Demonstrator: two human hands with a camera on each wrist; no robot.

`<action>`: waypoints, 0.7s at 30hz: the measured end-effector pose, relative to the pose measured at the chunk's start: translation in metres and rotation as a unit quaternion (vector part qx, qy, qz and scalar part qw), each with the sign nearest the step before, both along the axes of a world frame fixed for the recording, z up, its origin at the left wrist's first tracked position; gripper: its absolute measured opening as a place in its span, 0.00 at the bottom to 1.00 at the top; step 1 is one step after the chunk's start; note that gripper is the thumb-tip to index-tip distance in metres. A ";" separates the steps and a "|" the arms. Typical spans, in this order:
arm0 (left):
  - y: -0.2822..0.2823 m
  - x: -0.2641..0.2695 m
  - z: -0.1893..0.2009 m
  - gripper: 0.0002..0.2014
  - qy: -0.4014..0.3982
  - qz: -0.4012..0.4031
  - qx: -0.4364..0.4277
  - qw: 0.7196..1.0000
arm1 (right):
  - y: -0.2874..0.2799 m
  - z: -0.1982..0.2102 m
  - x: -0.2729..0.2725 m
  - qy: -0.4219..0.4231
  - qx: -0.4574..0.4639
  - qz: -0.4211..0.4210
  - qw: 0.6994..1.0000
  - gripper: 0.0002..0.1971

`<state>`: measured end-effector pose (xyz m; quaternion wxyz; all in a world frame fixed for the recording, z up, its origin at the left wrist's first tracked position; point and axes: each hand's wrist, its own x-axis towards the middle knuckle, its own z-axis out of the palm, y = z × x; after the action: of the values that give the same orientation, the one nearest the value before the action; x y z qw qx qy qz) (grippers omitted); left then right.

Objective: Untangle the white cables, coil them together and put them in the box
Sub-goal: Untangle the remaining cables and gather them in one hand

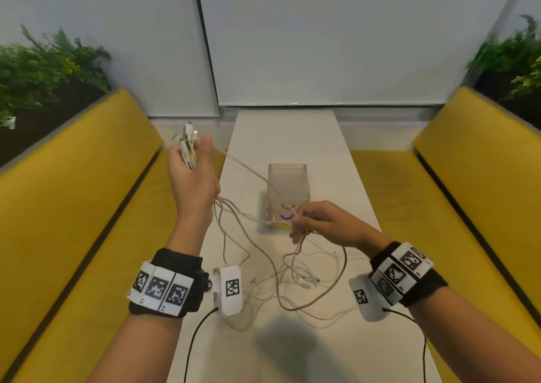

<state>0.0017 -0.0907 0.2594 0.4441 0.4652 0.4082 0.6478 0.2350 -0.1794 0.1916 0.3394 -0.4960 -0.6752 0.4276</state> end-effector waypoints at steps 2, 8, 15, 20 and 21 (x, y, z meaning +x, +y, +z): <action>-0.007 0.000 -0.005 0.15 0.051 0.001 0.044 0.998 | 0.001 0.007 -0.003 0.040 -0.019 -0.017 0.999 0.15; -0.038 0.025 -0.034 0.06 0.250 -0.241 0.091 0.933 | 0.001 0.010 -0.003 0.090 -0.054 -0.042 0.994 0.15; -0.037 0.047 -0.052 0.18 0.264 -0.232 -0.106 0.930 | -0.005 0.008 -0.012 0.096 -0.002 -0.020 0.995 0.17; -0.032 0.046 -0.038 0.17 0.186 -0.222 -0.102 0.952 | -0.009 0.005 -0.010 0.118 -0.004 0.001 0.993 0.11; -0.030 0.044 -0.034 0.17 0.161 -0.206 -0.093 0.961 | -0.010 0.005 -0.008 0.131 -0.012 0.002 0.991 0.07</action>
<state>0.0452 -0.1209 0.2257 0.5376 0.5945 0.4278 0.4178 0.2273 -0.1896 0.1962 0.4181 -0.4382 -0.6205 0.4981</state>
